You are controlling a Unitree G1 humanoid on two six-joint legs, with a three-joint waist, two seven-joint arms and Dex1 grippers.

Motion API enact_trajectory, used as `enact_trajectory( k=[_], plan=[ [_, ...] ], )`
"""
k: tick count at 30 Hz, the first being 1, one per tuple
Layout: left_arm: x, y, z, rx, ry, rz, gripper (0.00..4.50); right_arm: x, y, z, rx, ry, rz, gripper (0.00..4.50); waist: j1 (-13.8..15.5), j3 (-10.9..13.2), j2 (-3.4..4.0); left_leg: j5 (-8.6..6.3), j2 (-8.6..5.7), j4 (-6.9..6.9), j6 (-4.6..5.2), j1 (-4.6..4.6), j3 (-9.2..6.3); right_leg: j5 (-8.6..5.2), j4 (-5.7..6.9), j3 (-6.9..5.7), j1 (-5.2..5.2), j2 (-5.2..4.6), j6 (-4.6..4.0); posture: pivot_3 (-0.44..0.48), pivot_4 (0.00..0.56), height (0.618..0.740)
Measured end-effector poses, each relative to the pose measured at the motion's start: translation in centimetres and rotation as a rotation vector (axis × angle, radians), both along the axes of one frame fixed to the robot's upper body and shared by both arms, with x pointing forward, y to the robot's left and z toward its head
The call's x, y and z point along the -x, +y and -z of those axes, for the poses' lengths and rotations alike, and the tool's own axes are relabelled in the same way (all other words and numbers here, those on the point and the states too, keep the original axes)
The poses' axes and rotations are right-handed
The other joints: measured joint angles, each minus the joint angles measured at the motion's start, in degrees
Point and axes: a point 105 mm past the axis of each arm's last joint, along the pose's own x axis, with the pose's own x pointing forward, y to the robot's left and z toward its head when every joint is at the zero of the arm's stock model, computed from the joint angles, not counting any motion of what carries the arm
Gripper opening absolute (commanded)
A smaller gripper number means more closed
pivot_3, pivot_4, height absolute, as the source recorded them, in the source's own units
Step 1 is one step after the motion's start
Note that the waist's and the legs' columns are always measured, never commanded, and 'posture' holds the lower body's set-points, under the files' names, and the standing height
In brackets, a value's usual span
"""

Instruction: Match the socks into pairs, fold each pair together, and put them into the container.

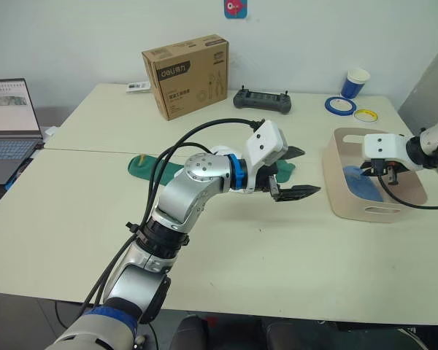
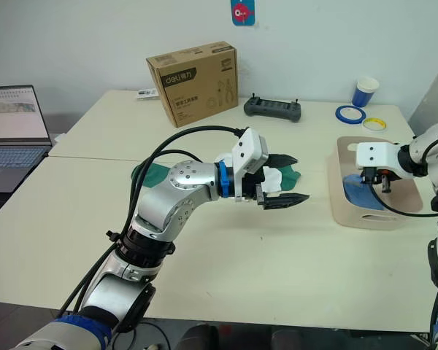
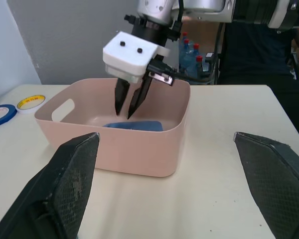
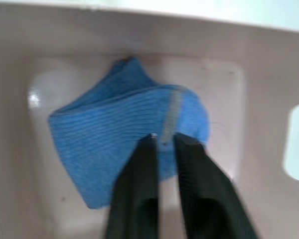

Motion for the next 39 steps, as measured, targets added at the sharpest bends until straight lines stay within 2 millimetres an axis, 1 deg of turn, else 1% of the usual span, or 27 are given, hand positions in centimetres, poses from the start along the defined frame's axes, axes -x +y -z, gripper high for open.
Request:
enact_trajectory(
  k=[3, 8, 15, 23, 28, 30, 33, 35, 38, 39],
  plan=[
    [0.1, -0.1, -0.1, 0.002, -0.001, 0.004, 4.50, -0.2, 0.3, 0.8, -0.001, -0.002, -0.003, 0.01, -0.03, 0.00, 0.00, 0.00, 0.01, -0.01, 0.00, 0.00, -0.02, 0.00, 0.01, -0.02, 0.00, 0.01, 0.00, 0.000, 0.150, 0.740],
    [0.1, -0.2, -0.1, 0.003, -0.001, 0.007, 4.50, -0.2, -0.1, 3.2, 0.018, 0.030, 0.017, 0.01, -0.10, 0.00, 0.00, 0.01, 0.00, 0.00, -0.01, 0.00, 0.00, 0.00, 0.02, 0.00, 0.00, 0.00, 0.00, 0.000, 0.150, 0.740],
    [0.2, -0.3, -0.1, 0.002, -0.003, 0.012, 4.50, -0.4, 0.0, 4.8, -0.008, 0.049, 0.047, 0.01, -0.16, 0.00, 0.00, 0.05, 0.00, 0.00, -0.08, 0.01, -0.02, 0.00, 0.02, -0.01, 0.01, 0.00, 0.00, 0.000, 0.150, 0.740],
    [0.1, -0.3, -0.1, -0.002, -0.005, 0.010, 4.50, -0.2, -0.8, 6.0, -0.024, 0.053, 0.096, 0.01, -0.16, 0.00, 0.00, 0.08, 0.00, 0.00, -0.14, 0.01, -0.03, 0.00, 0.02, -0.02, 0.03, 0.00, 0.00, 0.000, 0.150, 0.740],
    [0.1, -0.2, 0.1, -0.009, -0.004, 0.009, 4.50, -0.3, -0.9, 5.9, -0.029, 0.037, 0.105, 0.01, -0.18, 0.00, 0.00, 0.10, -0.01, 0.01, -0.18, 0.01, -0.03, 0.01, 0.02, -0.01, 0.05, 0.00, 0.02, 0.000, 0.150, 0.740],
    [0.1, -0.1, 0.2, -0.011, -0.002, 0.004, 4.50, -0.5, -0.9, 5.2, -0.039, 0.022, 0.111, 0.01, -0.21, 0.00, 0.00, 0.10, -0.02, 0.01, -0.18, 0.01, -0.02, 0.01, 0.02, 0.00, 0.04, 0.00, 0.02, 0.000, 0.150, 0.740],
    [-0.1, 0.1, 0.4, -0.016, 0.002, -0.006, 4.50, -0.8, -1.0, 3.1, -0.073, -0.020, 0.121, 0.01, -0.23, 0.00, 0.01, 0.10, -0.02, 0.00, -0.18, 0.01, -0.03, 0.01, 0.02, -0.01, 0.04, 0.00, 0.02, 0.000, 0.150, 0.740],
    [-0.5, 1.1, 0.4, -0.024, -0.002, -0.036, 4.50, -1.1, -0.8, 0.3, -0.126, -0.092, 0.117, 0.01, -0.40, 0.05, 0.11, 0.10, -0.02, -0.01, -0.18, 0.02, -0.03, 0.01, 0.03, 0.00, 0.02, 0.00, 0.02, 0.000, 0.150, 0.740],
    [-2.1, 4.5, 0.0, 0.000, -0.001, -0.148, 4.50, -1.4, -0.3, -5.2, -0.256, -0.271, 0.121, 0.01, -0.63, 0.08, 0.23, 0.09, 0.05, -0.04, -0.16, 0.03, -0.11, 0.01, 0.06, -0.08, 0.02, 0.05, 0.01, 0.000, 0.150, 0.740],
    [-2.5, 5.6, -0.1, 0.015, -0.002, -0.190, 4.50, -1.4, 0.3, -6.9, -0.308, -0.333, 0.111, 0.01, -0.65, 0.08, 0.23, 0.03, 0.09, -0.03, -0.05, 0.04, -0.11, 0.01, 0.06, -0.09, 0.03, 0.08, 0.01, 0.000, 0.150, 0.740]
  ],
)
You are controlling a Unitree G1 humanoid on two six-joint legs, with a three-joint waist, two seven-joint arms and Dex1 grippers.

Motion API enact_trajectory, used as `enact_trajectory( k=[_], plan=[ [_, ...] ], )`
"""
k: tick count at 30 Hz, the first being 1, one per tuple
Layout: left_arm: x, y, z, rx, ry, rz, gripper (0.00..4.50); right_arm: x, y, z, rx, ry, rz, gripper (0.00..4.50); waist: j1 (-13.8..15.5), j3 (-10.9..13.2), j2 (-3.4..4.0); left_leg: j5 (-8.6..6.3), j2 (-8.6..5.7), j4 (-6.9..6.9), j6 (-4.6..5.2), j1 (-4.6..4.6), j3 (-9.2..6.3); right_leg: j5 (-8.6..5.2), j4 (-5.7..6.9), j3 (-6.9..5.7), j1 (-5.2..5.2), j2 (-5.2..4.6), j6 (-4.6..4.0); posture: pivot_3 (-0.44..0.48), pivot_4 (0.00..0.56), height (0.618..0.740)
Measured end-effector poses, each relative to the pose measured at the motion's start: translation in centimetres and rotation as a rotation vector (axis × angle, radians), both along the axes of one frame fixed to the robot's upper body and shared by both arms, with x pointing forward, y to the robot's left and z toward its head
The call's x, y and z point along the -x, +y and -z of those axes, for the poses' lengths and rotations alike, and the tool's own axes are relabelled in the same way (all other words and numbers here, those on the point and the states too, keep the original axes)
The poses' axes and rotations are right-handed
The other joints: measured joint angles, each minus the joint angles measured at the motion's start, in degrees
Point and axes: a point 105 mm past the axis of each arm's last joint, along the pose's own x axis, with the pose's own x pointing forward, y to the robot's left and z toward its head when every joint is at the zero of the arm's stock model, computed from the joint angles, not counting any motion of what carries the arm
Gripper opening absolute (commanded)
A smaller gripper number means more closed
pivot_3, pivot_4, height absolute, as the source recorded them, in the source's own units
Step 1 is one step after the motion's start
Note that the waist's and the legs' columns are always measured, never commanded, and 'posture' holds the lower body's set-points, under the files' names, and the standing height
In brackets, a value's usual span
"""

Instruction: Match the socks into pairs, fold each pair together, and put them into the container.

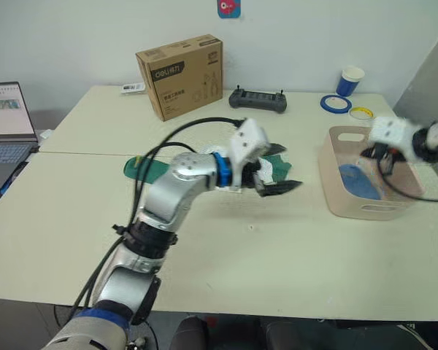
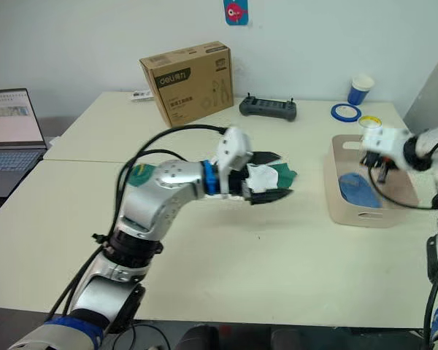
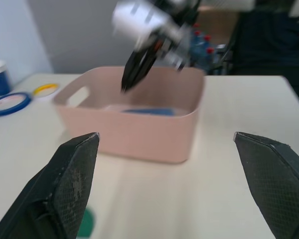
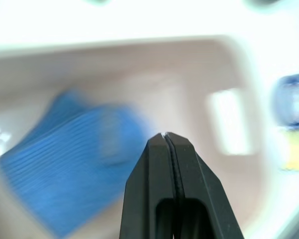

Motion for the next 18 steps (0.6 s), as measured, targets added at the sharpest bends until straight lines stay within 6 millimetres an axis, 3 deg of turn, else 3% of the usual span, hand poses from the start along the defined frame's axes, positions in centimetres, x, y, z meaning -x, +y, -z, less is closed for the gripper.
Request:
enact_trajectory(
  k=[3, 5, 8, 11, 14, 18],
  plan=[
    [-0.3, 2.3, 0.0, 0.038, 0.001, -0.073, 4.50, 0.4, 3.2, -2.2, -0.165, -0.110, -0.082, 0.57, 0.06, -0.01, 0.00, -0.05, 0.03, 0.01, 0.08, 0.00, -0.02, 0.00, -0.02, -0.03, 0.05, 0.00, 0.00, 0.000, 0.150, 0.740],
    [-0.5, 3.6, 0.6, 0.060, 0.015, -0.126, 4.50, 0.9, 5.7, -1.5, -0.299, -0.113, -0.133, 1.20, 0.25, -0.01, 0.00, -0.04, 0.02, 0.02, 0.07, -0.03, -0.03, 0.00, 0.01, -0.05, 0.04, -0.02, 0.00, 0.000, 0.150, 0.740],
    [-0.5, 6.6, 2.3, 0.118, 0.047, -0.247, 4.50, 2.9, 11.1, 2.0, -0.568, -0.078, -0.215, 2.29, 0.55, -0.03, -0.01, -0.03, 0.09, 0.04, 0.04, -0.09, -0.10, 0.00, 0.11, -0.10, -0.01, -0.02, 0.00, 0.000, 0.150, 0.740],
    [0.3, 9.7, 5.0, 0.150, 0.070, -0.400, 4.50, 5.4, 14.8, 6.7, -0.739, -0.030, -0.188, 3.36, 0.95, -0.05, 0.01, -0.03, 0.09, 0.00, 0.04, -0.09, -0.09, -0.05, 0.16, -0.10, -0.06, -0.03, 0.04, 0.000, 0.150, 0.740],
    [1.7, 12.4, 9.4, 0.131, 0.141, -0.563, 4.50, 7.1, 15.3, 11.6, -0.783, 0.022, -0.061, 4.44, 1.64, -0.04, 0.00, -0.04, -0.02, 0.05, 0.05, -0.10, 0.02, -0.05, 0.16, -0.04, -0.06, -0.13, 0.04, 0.000, 0.150, 0.740],
    [3.3, 14.7, 12.1, 0.126, 0.151, -0.702, 4.50, 8.3, 14.2, 14.0, -0.736, -0.034, 0.016, 4.48, 1.83, -0.04, -0.06, 0.09, -0.10, 0.08, -0.16, -0.06, 0.09, 0.14, -0.13, 0.04, 0.04, -0.17, 0.33, 0.000, 0.150, 0.740]
  ],
)
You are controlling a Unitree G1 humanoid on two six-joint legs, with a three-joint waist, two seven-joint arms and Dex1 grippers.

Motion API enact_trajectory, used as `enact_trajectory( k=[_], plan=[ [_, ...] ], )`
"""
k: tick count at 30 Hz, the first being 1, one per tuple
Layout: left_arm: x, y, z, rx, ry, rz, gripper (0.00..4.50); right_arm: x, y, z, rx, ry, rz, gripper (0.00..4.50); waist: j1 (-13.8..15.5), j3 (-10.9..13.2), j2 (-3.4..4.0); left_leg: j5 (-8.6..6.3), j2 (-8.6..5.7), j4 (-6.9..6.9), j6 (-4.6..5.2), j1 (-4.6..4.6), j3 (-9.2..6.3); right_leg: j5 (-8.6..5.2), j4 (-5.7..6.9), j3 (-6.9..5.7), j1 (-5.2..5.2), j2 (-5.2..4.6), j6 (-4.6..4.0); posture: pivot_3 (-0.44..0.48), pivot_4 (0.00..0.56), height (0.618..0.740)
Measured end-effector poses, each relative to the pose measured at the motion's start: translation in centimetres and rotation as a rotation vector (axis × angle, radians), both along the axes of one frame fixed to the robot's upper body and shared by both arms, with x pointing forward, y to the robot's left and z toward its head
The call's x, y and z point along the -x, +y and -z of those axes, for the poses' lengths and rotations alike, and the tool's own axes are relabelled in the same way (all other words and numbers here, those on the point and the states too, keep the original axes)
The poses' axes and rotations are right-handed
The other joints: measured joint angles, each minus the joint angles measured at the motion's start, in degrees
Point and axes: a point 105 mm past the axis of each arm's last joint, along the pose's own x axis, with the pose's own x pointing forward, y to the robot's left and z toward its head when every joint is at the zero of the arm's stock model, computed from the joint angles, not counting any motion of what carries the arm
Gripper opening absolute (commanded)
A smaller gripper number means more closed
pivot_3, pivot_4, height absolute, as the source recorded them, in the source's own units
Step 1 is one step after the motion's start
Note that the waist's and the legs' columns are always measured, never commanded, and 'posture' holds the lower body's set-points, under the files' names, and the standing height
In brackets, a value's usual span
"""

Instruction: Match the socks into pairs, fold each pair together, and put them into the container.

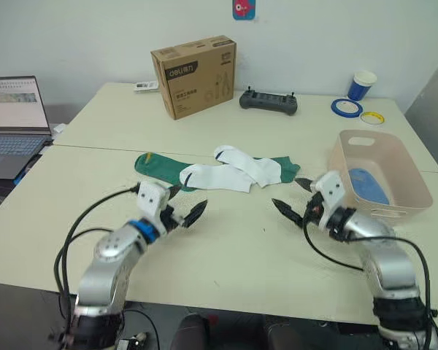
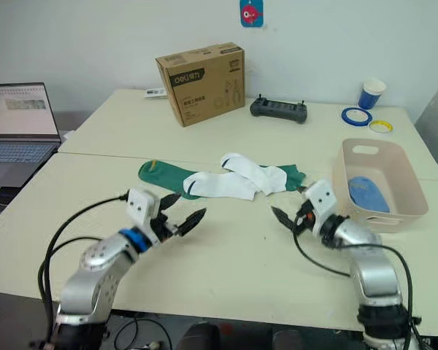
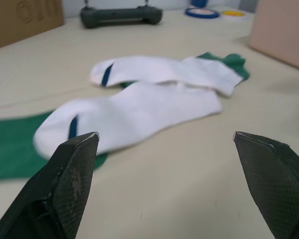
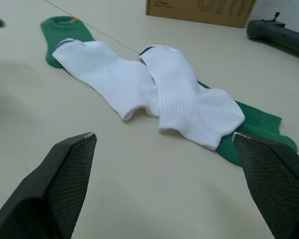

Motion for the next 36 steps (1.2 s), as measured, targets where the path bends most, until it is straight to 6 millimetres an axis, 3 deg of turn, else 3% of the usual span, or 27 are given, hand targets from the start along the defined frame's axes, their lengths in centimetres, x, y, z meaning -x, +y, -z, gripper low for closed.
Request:
enact_trajectory(
  k=[5, 9, 13, 17, 22, 29, 32, 36],
  plan=[
    [3.5, 2.4, 3.0, -0.014, 0.061, -0.095, 4.50, 3.4, -1.4, 4.5, -0.032, 0.092, 0.103, 4.48, -0.32, -0.30, -0.30, 0.01, 0.17, -0.05, -0.02, 0.16, 0.12, -0.19, 0.03, 0.08, 0.00, 0.09, -0.36, 0.000, 0.150, 0.740],
    [4.4, 2.6, 2.9, -0.024, 0.043, -0.101, 4.50, 4.9, -1.9, 4.4, -0.080, 0.080, 0.160, 4.48, -0.30, -0.38, -0.37, 0.01, 0.21, -0.07, -0.03, 0.17, 0.11, -0.24, 0.04, 0.06, -0.02, 0.11, -0.48, 0.000, 0.150, 0.740],
    [4.5, 3.0, 3.0, -0.028, 0.042, -0.120, 4.50, 7.0, -1.5, 5.5, -0.066, 0.097, 0.159, 4.48, -0.30, -0.47, -0.48, 0.01, 0.23, -0.12, -0.02, 0.16, 0.11, -0.30, 0.02, 0.04, -0.04, 0.12, -0.55, 0.000, 0.150, 0.740],
    [4.2, 2.5, 2.7, -0.027, 0.031, -0.097, 4.50, 6.2, -1.1, 4.9, -0.040, 0.048, 0.152, 4.48, -0.62, -0.47, -0.49, 0.01, 0.22, -0.06, -0.02, 0.20, 0.17, -0.20, 0.02, 0.09, -0.07, 0.11, -0.55, 0.000, 0.150, 0.740],
    [1.6, 1.5, 1.2, -0.086, -0.009, -0.007, 4.50, 3.7, -0.1, 2.5, -0.037, -0.004, 0.094, 4.48, -0.39, -0.50, -0.59, 0.01, 0.22, -0.09, -0.02, 0.19, 0.09, -0.21, 0.02, 0.03, -0.06, 0.20, -0.56, 0.000, 0.150, 0.740],
    [-3.3, -3.3, -1.6, -0.169, -0.049, 0.234, 4.50, 1.4, 2.3, -0.7, -0.024, 0.019, -0.075, 4.48, -0.16, -0.50, -0.60, 0.01, 0.18, -0.10, -0.02, 0.04, -0.03, -0.05, 0.01, -0.02, -0.08, 0.29, -0.17, 0.000, 0.150, 0.740],
    [-5.9, -4.2, -1.9, -0.198, -0.020, 0.241, 4.50, 1.0, 3.3, -1.6, -0.002, 0.011, -0.133, 4.48, -0.20, -0.50, -0.60, 0.00, 0.22, -0.11, 0.00, 0.02, -0.10, -0.05, -0.01, -0.03, -0.08, 0.40, -0.18, 0.000, 0.150, 0.740],
    [-7.4, -5.8, -0.7, -0.210, 0.054, 0.275, 4.50, 0.3, 3.2, -1.3, 0.003, 0.028, -0.120, 4.48, -0.23, -0.50, -0.60, -0.01, 0.21, -0.13, 0.02, -0.01, -0.11, -0.01, 0.00, -0.03, -0.10, 0.40, -0.25, 0.000, 0.150, 0.740]
  ],
)
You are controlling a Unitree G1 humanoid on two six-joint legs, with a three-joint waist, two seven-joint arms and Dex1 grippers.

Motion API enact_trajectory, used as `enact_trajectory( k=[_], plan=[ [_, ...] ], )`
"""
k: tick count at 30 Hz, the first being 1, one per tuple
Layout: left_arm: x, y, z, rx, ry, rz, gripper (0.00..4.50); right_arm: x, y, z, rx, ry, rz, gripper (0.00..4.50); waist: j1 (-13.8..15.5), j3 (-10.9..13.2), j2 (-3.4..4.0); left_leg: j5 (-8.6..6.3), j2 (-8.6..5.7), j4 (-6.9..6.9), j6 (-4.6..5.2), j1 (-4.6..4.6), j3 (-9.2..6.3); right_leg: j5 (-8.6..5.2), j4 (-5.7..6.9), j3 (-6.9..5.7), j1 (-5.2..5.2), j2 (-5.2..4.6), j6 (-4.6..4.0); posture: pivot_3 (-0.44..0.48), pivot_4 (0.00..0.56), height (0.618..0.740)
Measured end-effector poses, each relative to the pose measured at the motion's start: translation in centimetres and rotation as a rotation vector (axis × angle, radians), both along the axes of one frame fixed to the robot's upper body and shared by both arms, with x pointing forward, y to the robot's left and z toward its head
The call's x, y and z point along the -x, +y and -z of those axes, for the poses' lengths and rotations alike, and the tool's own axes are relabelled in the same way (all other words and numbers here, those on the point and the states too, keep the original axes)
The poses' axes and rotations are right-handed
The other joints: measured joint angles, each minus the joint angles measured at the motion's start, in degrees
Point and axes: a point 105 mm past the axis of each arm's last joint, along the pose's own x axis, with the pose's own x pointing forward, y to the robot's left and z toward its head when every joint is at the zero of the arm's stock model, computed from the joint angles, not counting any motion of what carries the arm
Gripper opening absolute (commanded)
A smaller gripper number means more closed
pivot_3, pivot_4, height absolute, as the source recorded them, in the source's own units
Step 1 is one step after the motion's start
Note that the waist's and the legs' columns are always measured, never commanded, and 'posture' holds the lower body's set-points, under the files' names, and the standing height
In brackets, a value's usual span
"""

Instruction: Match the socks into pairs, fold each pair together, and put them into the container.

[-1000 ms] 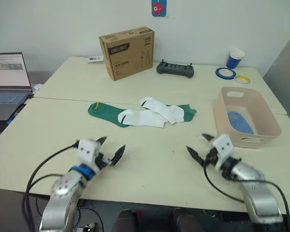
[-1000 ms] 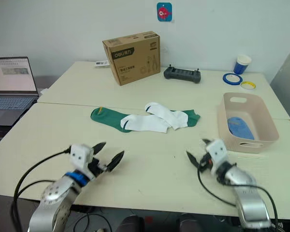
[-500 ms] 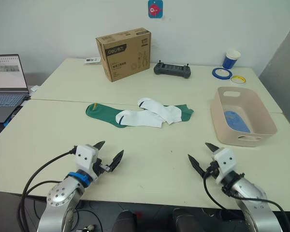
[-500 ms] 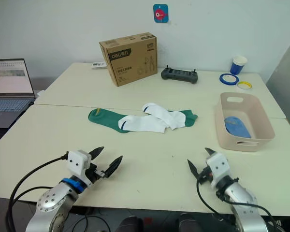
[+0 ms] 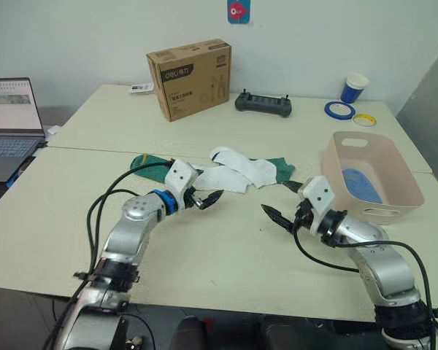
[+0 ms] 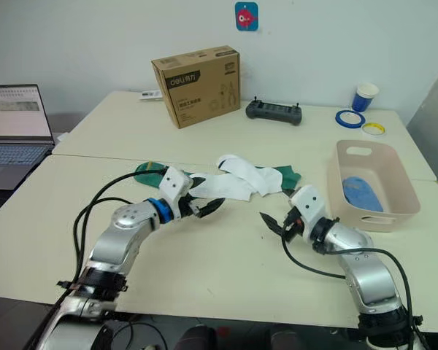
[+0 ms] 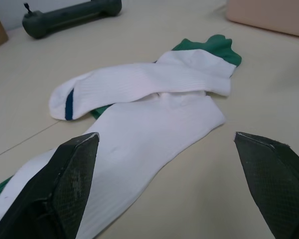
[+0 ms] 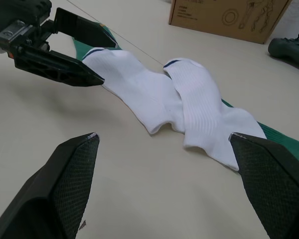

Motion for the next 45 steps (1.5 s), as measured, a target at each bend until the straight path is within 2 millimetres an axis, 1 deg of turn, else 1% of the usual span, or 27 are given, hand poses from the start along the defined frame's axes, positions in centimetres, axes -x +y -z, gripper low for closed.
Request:
enact_trajectory(
  k=[2, 4, 6, 8, 9, 11, 13, 14, 15, 19, 23, 25, 28, 29, 30, 32, 34, 37, 39, 41, 42, 45],
  plan=[
    [-0.8, -1.2, 1.2, -0.029, 0.061, 0.015, 4.50, -0.2, 0.1, 0.2, -0.002, 0.008, 0.004, 4.48, 0.01, 0.01, -0.01, 0.00, -0.01, 0.00, 0.00, -0.03, -0.01, 0.00, 0.00, -0.02, -0.02, 0.00, 0.01, 0.000, 0.150, 0.740],
    [-1.7, -1.7, 2.2, -0.028, 0.130, -0.021, 4.50, -0.3, 0.5, 0.1, 0.000, 0.004, -0.004, 4.48, 0.00, 0.01, -0.02, 0.00, -0.02, 0.01, 0.00, -0.05, -0.03, -0.01, 0.00, -0.02, -0.02, 0.00, 0.03, 0.000, 0.150, 0.740],
    [-2.5, -1.8, 2.3, -0.031, 0.147, -0.056, 4.50, -0.3, 0.4, 0.2, -0.002, 0.010, 0.007, 4.48, -0.03, 0.02, -0.03, 0.00, -0.01, 0.02, 0.00, -0.05, -0.03, -0.02, 0.00, -0.02, -0.02, 0.00, 0.04, 0.000, 0.150, 0.740],
    [-3.3, -1.3, 2.2, -0.061, 0.135, -0.087, 4.50, -0.4, 0.3, 0.3, -0.006, 0.020, 0.021, 4.48, -0.20, 0.01, -0.02, 0.00, 0.00, 0.01, 0.00, -0.02, -0.03, -0.03, 0.02, 0.00, -0.02, 0.02, 0.05, 0.000, 0.150, 0.740],
    [-3.5, -1.2, 2.3, -0.070, 0.130, -0.094, 4.32, -0.4, 0.2, 0.3, -0.005, 0.023, 0.030, 4.49, -0.19, 0.02, -0.02, 0.00, 0.00, 0.01, 0.00, -0.02, -0.05, -0.03, 0.04, -0.02, -0.02, 0.03, 0.05, 0.000, 0.150, 0.740],
    [-3.9, -1.3, 2.4, -0.079, 0.122, -0.092, 3.88, -0.5, -0.1, 0.3, -0.005, 0.025, 0.045, 4.50, -0.07, 0.01, -0.02, 0.00, 0.00, 0.02, 0.00, -0.02, -0.06, -0.03, 0.04, -0.03, 0.00, 0.03, 0.08, 0.000, 0.150, 0.740],
    [-4.1, -1.5, 2.4, -0.083, 0.117, -0.090, 3.31, -0.6, -0.3, 0.2, -0.005, 0.023, 0.056, 4.50, -0.05, 0.01, -0.02, 0.01, 0.00, 0.06, -0.01, -0.02, -0.04, -0.01, 0.03, -0.01, 0.01, 0.02, 0.14, 0.000, 0.150, 0.740],
    [-4.2, -1.6, 2.4, -0.084, 0.115, -0.089, 2.86, -0.6, -0.4, 0.2, -0.004, 0.021, 0.060, 4.50, -0.09, 0.01, -0.02, 0.01, 0.00, 0.06, -0.01, -0.01, -0.01, -0.01, 0.03, 0.01, 0.01, 0.02, 0.22, 0.000, 0.150, 0.740],
    [-4.2, -1.5, 2.4, -0.085, 0.112, -0.089, 2.66, -0.6, -0.5, 0.2, -0.004, 0.021, 0.062, 4.50, -0.13, 0.01, -0.02, 0.01, 0.00, 0.07, -0.01, -0.01, -0.01, -0.01, 0.03, 0.03, 0.01, 0.02, 0.23, 0.000, 0.150, 0.740],
    [-4.3, -1.5, 2.4, -0.084, 0.092, -0.080, 1.45, -0.7, -0.6, 0.1, -0.004, 0.018, 0.072, 4.50, -0.22, 0.01, -0.02, 0.02, 0.00, 0.06, 0.00, 0.01, -0.01, 0.03, 0.04, 0.03, 0.01, 0.03, 0.24, 0.000, 0.150, 0.740],
    [-3.5, -1.3, 2.5, -0.075, 0.071, -0.044, 0.09, -0.7, -0.7, 0.2, 0.003, 0.018, 0.071, 4.50, -0.19, 0.01, -0.02, 0.02, 0.01, 0.03, -0.01, -0.02, 0.02, 0.06, 0.01, 0.06, -0.01, 0.02, 0.17, 0.000, 0.150, 0.740],
    [-3.2, -1.2, 2.4, -0.076, 0.060, -0.034, 0.03, -0.7, -0.7, 0.2, 0.006, 0.018, 0.071, 4.50, -0.04, 0.01, -0.02, 0.02, 0.01, 0.02, 0.00, -0.04, 0.00, 0.08, 0.00, 0.03, -0.02, 0.02, 0.14, 0.000, 0.150, 0.740],
    [-1.9, -0.7, 2.5, -0.094, 0.040, 0.008, 0.03, -0.5, -0.6, 0.3, 0.017, 0.021, 0.053, 4.50, -0.17, 0.02, -0.02, 0.01, 0.02, -0.05, 0.00, -0.04, 0.02, 0.06, -0.02, 0.06, -0.04, 0.02, 0.12, 0.000, 0.150, 0.740],
    [-0.9, -0.6, 2.6, -0.104, 0.036, 0.038, 0.03, -0.5, -0.6, 0.3, 0.022, 0.020, 0.046, 4.50, -0.26, 0.02, -0.02, 0.01, 0.03, -0.06, 0.00, -0.04, 0.02, 0.08, -0.02, 0.06, -0.05, 0.02, 0.08, 0.000, 0.150, 0.740],
    [0.5, -0.6, 2.7, -0.118, 0.041, 0.088, 0.03, -0.4, -0.7, 0.3, 0.031, 0.018, 0.035, 4.50, -0.34, 0.02, -0.01, 0.01, 0.05, -0.08, 0.00, -0.04, 0.03, 0.08, -0.01, 0.06, -0.05, 0.02, 0.04, 0.000, 0.150, 0.740],
    [2.0, -1.1, 2.7, -0.126, 0.056, 0.151, 0.03, -0.3, -0.8, 0.4, 0.044, 0.017, 0.023, 4.50, -0.17, 0.03, -0.01, 0.01, 0.05, -0.09, 0.00, -0.04, 0.00, 0.05, 0.00, 0.01, -0.05, 0.01, 0.05, 0.000, 0.150, 0.740],
    [3.6, -1.4, 2.1, -0.151, 0.067, 0.210, 0.03, -0.1, -0.7, 0.3, 0.050, 0.016, -0.010, 4.50, -0.02, 0.03, -0.02, 0.01, 0.05, -0.08, 0.00, -0.04, -0.02, 0.01, 0.00, -0.02, -0.04, 0.01, 0.11, 0.000, 0.150, 0.740],
    [6.5, -1.5, 1.9, -0.217, 0.127, 0.308, 0.03, 1.0, -1.2, 1.1, 0.075, 0.060, -0.082, 4.50, -0.01, 0.04, -0.02, 0.01, 0.03, -0.04, 0.00, -0.02, 0.03, -0.07, -0.04, 0.02, 0.02, -0.05, 0.21, 0.000, 0.150, 0.740],
    [8.2, -2.7, 2.0, -0.201, 0.180, 0.370, 0.03, 1.8, -1.6, 1.6, 0.085, 0.102, -0.133, 4.50, 0.02, 0.07, -0.01, 0.02, -0.03, 0.02, 0.00, -0.03, 0.07, -0.08, -0.04, 0.02, 0.02, -0.16, 0.21, 0.000, 0.150, 0.740],
    [9.5, -4.4, 1.9, -0.126, 0.241, 0.413, 0.03, 2.3, -1.7, 1.6, 0.081, 0.125, -0.175, 4.50, -0.04, 0.10, -0.07, 0.02, -0.04, 0.10, 0.00, -0.02, 0.07, -0.05, -0.04, 0.03, 0.05, -0.17, 0.26, 0.000, 0.150, 0.740],
    [10.0, -4.8, 1.9, -0.110, 0.270, 0.432, 0.03, 2.4, -1.8, 1.4, 0.074, 0.127, -0.188, 4.50, -0.08, 0.10, -0.07, 0.02, -0.04, 0.10, 0.00, -0.02, 0.07, -0.03, -0.03, 0.05, 0.05, -0.16, 0.28, 0.000, 0.150, 0.740],
    [11.2, -5.3, 2.7, -0.100, 0.347, 0.462, 0.65, 2.9, -2.3, 1.1, 0.083, 0.138, -0.220, 4.50, -0.32, 0.09, -0.06, 0.02, 0.00, 0.07, 0.00, 0.06, 0.03, -0.02, 0.01, 0.06, 0.04, -0.07, 0.25, 0.000, 0.150, 0.740]
  ],
)
